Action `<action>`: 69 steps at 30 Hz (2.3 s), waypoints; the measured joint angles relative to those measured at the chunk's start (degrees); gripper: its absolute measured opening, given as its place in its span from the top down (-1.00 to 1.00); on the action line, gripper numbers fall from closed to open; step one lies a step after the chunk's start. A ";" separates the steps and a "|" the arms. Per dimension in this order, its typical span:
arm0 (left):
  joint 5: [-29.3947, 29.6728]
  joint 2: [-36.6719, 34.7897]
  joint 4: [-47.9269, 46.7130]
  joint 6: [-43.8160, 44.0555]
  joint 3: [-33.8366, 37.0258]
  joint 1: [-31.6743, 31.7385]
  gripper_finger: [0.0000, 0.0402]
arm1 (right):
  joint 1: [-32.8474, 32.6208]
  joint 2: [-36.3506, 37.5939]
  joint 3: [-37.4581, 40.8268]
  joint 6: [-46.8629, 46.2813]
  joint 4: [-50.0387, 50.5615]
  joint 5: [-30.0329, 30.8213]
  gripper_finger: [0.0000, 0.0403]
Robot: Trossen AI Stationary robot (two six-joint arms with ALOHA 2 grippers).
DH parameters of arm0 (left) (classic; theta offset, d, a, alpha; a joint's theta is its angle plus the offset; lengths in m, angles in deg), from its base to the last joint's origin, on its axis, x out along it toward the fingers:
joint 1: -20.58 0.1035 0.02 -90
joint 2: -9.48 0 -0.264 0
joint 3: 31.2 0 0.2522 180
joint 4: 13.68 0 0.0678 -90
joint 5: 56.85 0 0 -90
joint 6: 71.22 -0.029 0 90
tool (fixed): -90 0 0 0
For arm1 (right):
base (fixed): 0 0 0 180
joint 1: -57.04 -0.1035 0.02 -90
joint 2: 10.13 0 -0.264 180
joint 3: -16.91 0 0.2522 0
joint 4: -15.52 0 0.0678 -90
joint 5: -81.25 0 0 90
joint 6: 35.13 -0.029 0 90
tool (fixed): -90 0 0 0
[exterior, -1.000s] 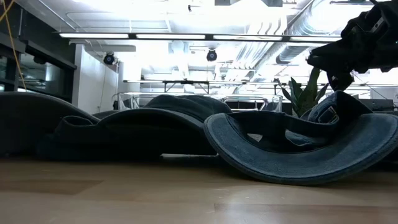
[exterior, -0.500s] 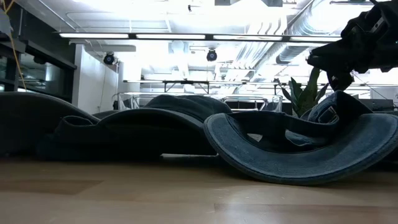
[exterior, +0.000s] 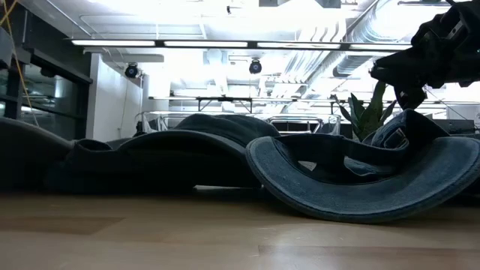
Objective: Pick & Place hat
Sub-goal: Put the left gray cap into the right transparent bin
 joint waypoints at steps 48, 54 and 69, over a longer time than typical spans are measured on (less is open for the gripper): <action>14.65 -0.02 -30.47 -13.52 -36.09 13.23 1.00 | 0.02 -0.02 0.10 -14.06 -4.00 0.65 0.42; 14.21 -0.02 -27.21 -19.13 -36.09 16.85 1.00 | -0.01 -0.04 0.07 -11.11 -8.69 -0.76 0.42; 16.73 -0.02 -18.17 -52.84 -36.09 26.33 1.00 | -0.02 -22.47 -15.22 -3.82 -8.02 -7.50 0.42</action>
